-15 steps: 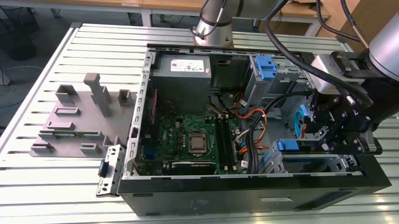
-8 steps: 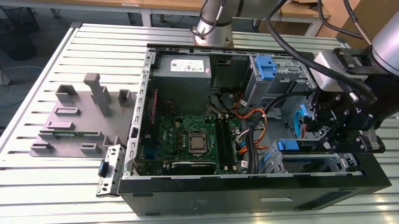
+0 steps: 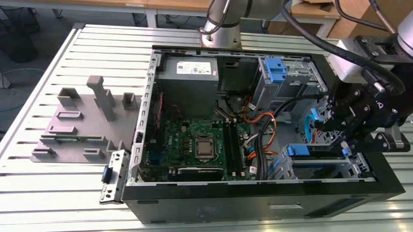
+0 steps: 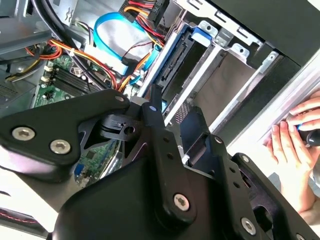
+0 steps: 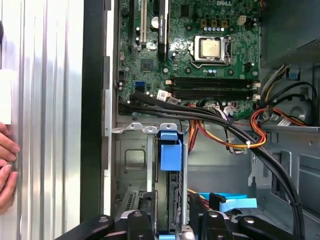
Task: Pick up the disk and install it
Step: 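Insert the first disk wire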
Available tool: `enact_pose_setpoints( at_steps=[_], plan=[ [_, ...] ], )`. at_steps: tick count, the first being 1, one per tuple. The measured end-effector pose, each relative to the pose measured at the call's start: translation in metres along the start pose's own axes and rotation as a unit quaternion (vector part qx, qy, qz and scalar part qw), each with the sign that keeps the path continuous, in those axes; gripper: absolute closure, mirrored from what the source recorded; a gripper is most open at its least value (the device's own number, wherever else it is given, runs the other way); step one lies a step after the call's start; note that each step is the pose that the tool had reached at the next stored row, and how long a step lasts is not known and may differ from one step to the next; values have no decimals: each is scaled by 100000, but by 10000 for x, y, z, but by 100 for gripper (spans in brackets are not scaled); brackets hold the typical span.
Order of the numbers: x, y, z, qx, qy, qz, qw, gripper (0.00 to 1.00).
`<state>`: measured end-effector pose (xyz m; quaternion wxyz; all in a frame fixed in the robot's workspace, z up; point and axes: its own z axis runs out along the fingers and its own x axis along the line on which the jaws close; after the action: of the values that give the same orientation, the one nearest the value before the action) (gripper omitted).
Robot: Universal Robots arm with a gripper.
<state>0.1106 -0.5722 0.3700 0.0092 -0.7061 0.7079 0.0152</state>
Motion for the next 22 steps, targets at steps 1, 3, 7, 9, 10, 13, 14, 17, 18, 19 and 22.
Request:
enact_pose_setpoints(
  at_steps=[1,3,7,9,10,13,14,17,18,19,22],
  plan=[
    [-10,0,0,0,6,-6,100000,58],
    [-46,0,3,0,2,-3,100000,58],
    [-138,0,10,0,-8,1,100000,58],
    [-176,0,16,2,-46,-2,100000,58],
    [-191,0,19,-2,-82,-2,100000,58],
    [-249,0,30,0,-198,-2,100000,58],
    [-263,0,32,1,-227,-2,100000,58],
    [-278,-2,56,-2,-283,1,100000,58],
    [-281,-4,68,-3,-278,0,100000,58],
    [-284,-8,82,-4,-291,-3,100000,58],
    [-294,-26,108,-1,-347,-3,99999,58]
  ],
)
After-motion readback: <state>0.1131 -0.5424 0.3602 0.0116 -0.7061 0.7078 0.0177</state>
